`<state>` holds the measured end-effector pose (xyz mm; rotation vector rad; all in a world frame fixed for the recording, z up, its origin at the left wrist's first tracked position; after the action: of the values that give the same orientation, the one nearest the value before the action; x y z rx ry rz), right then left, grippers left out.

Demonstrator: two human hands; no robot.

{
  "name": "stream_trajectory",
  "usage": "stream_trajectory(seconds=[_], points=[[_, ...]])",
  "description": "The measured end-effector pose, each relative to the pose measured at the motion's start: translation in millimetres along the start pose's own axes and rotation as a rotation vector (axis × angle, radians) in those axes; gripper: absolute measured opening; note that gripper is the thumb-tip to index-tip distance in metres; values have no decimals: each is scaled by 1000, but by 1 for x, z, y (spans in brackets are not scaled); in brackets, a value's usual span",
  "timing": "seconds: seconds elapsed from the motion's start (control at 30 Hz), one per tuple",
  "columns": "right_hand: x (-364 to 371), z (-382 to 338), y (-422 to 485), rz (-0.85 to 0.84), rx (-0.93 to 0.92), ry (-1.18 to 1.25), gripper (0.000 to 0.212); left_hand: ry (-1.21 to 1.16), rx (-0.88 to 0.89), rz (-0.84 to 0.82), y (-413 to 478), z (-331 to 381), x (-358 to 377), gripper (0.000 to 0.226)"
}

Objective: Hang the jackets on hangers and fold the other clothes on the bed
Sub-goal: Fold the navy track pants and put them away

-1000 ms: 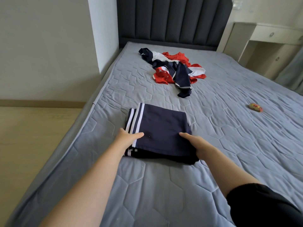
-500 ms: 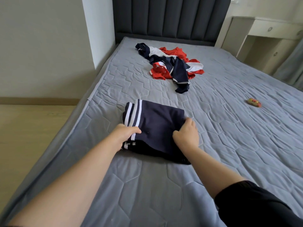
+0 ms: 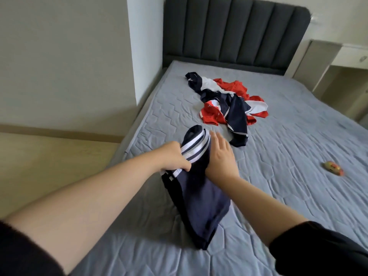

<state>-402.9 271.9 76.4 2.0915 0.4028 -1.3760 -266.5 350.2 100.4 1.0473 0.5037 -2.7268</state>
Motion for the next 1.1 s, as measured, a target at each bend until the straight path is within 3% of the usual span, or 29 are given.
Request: stream_trajectory(seconds=[0.17,0.37,0.57,0.73,0.8,0.9,1.1], points=[[-104,-47,39,-44,-193,-62,96,321,54,-36,-34,74,-96,27],[-251,-173,102,-228,-437,-220,106,620,158,-25,-113,162,-256,21],[-366,-337,143,-366,-644,-203,88,842,82,-1,-224,205,-425,18],[-434,-497,146,-419,-766,-85,37,900,-19,73,-336,193,-558,12],[-449,-564,137,-477,-777,-79,26,913,-90,107,-383,174,-603,16],[-460,-657,119,-484,-874,-95,20,946,-191,149,-450,144,-657,19],[-459,-784,86,-480,-1075,-143,29,1011,-341,229,-546,82,-709,22]])
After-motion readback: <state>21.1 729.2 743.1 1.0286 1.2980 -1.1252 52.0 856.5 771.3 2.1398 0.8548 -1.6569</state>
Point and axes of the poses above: each hand's wrist, its own y-axis towards the middle knuckle, its own x-axis out of the palm, z = x × y, the point moved 4 cm from there along y, towards the middle knuckle, and after that the axes turned 2 degrees about -y, right-handed, at the moved point
